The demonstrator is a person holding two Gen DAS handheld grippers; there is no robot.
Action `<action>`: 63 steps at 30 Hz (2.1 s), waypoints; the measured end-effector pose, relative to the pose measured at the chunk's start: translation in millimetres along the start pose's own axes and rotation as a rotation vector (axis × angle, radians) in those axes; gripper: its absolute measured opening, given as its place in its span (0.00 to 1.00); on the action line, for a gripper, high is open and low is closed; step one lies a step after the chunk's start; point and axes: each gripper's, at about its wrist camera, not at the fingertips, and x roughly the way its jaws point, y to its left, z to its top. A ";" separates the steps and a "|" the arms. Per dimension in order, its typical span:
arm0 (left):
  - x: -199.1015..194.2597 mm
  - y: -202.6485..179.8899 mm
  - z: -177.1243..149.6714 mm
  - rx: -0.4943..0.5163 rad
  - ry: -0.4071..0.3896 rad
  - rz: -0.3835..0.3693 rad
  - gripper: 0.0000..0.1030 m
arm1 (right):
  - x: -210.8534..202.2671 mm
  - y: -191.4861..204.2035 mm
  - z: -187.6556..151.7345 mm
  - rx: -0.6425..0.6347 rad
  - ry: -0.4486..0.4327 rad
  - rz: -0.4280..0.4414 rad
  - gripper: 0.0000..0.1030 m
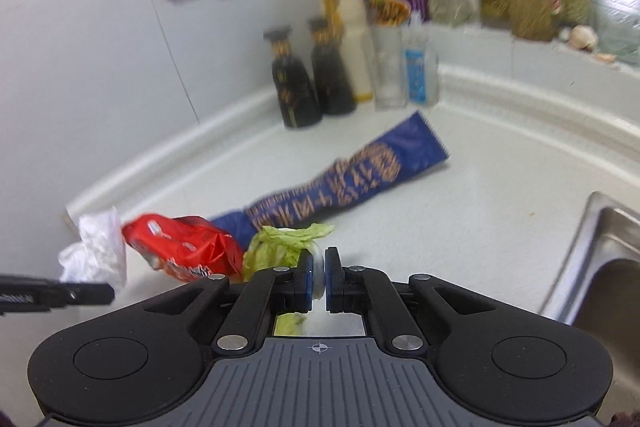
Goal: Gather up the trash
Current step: 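Carry the tissues and cabbage leaf in both tools over the bin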
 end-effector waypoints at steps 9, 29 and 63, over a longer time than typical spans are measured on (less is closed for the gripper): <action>-44.6 16.4 -19.9 -0.126 -0.051 -0.009 0.03 | -65.5 10.4 2.6 0.059 -0.100 0.044 0.04; -86.8 89.8 -96.1 -0.304 0.003 0.098 0.03 | -102.8 117.5 -28.6 -0.017 -0.038 0.293 0.04; 25.1 186.3 -157.6 -0.353 0.297 0.264 0.05 | 116.5 276.8 -180.6 -0.392 0.481 0.290 0.05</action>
